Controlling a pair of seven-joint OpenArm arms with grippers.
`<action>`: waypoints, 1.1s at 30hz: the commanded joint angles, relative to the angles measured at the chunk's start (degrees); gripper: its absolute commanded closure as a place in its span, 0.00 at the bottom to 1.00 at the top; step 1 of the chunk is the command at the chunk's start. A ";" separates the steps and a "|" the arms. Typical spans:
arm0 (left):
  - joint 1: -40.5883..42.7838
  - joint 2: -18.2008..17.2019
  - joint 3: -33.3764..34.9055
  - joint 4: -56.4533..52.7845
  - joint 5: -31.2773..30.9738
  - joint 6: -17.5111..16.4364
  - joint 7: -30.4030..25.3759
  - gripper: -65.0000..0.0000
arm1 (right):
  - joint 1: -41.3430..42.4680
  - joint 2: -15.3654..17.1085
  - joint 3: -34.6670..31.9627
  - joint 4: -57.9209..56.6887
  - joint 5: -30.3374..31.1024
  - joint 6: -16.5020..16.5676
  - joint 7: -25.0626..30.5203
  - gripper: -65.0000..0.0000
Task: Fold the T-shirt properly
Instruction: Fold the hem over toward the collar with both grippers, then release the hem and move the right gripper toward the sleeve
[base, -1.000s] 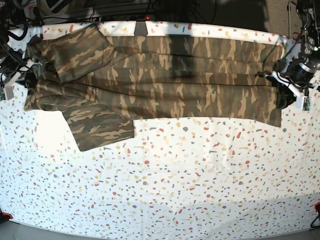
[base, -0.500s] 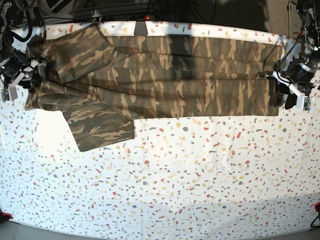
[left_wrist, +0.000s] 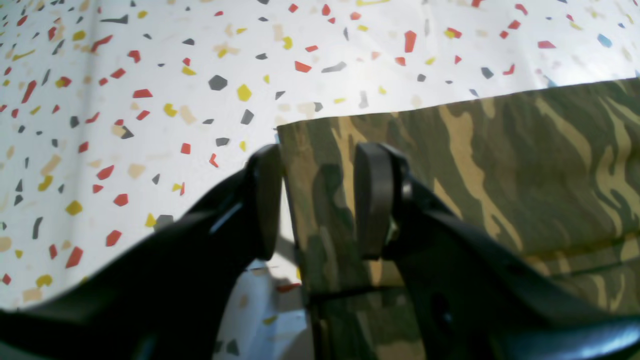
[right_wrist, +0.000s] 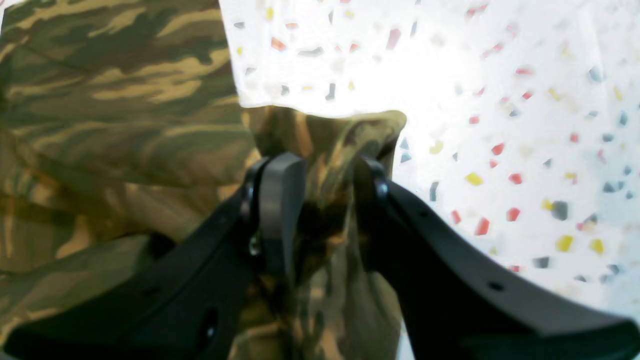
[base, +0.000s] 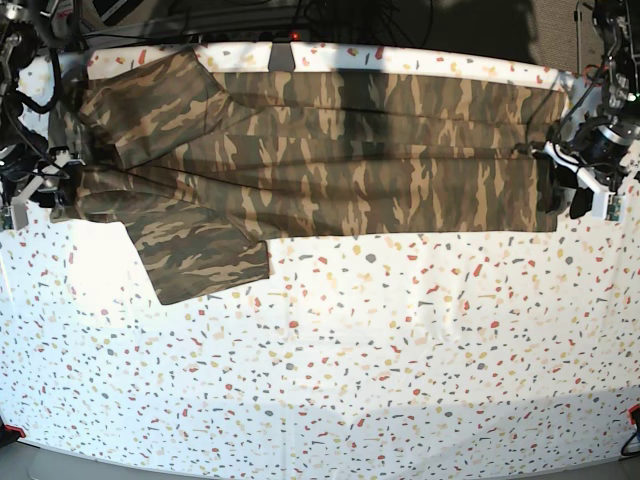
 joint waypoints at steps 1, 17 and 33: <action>-0.48 -0.92 -0.48 1.09 -0.48 0.17 -1.31 0.64 | 1.42 1.29 0.33 -1.22 0.42 0.25 2.19 0.68; -0.46 -0.92 -0.48 1.09 -0.48 0.17 -1.09 0.64 | 21.79 6.19 -14.56 -33.11 -9.88 0.25 5.99 0.68; -0.46 -0.90 -0.48 1.09 -1.16 0.37 1.31 0.64 | 25.90 17.35 -17.88 -34.27 7.74 0.25 2.91 0.68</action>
